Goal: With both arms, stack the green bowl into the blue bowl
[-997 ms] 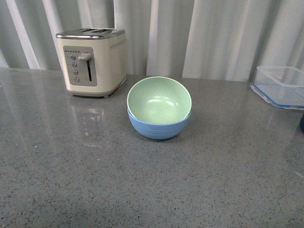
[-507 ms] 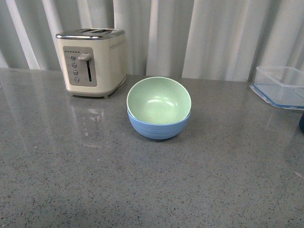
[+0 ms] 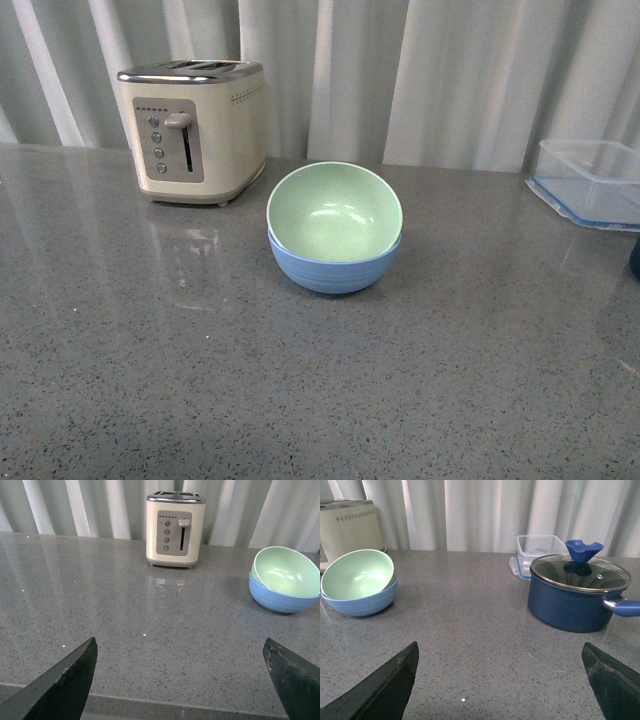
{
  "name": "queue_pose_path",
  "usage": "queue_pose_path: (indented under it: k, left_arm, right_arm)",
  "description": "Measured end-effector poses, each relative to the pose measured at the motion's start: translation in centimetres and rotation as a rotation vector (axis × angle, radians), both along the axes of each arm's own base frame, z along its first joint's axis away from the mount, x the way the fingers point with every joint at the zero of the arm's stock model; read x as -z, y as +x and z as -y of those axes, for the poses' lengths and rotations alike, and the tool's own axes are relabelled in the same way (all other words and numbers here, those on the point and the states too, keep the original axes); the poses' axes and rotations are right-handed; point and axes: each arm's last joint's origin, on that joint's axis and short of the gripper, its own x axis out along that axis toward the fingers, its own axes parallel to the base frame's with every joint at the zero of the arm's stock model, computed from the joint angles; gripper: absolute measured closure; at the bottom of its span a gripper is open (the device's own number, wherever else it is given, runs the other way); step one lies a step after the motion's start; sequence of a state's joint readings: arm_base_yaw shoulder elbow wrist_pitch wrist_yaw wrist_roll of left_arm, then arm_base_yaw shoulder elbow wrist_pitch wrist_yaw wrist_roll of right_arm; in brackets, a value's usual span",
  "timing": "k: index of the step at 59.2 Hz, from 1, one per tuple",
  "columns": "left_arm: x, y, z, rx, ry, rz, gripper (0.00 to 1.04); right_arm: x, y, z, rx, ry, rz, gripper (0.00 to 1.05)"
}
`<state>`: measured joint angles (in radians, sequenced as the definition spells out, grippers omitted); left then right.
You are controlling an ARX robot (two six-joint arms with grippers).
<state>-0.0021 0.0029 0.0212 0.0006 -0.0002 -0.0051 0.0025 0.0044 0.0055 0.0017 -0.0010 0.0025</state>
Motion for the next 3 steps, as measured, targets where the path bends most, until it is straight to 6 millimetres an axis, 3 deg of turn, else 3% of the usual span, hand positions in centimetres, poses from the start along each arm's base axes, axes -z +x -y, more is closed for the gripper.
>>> queue_pose_path:
  k: [3]
  left_arm:
    - [0.0, 0.0, 0.0, 0.0, 0.0, 0.0, 0.07]
  right_arm:
    - [0.0, 0.0, 0.0, 0.0, 0.0, 0.0, 0.1]
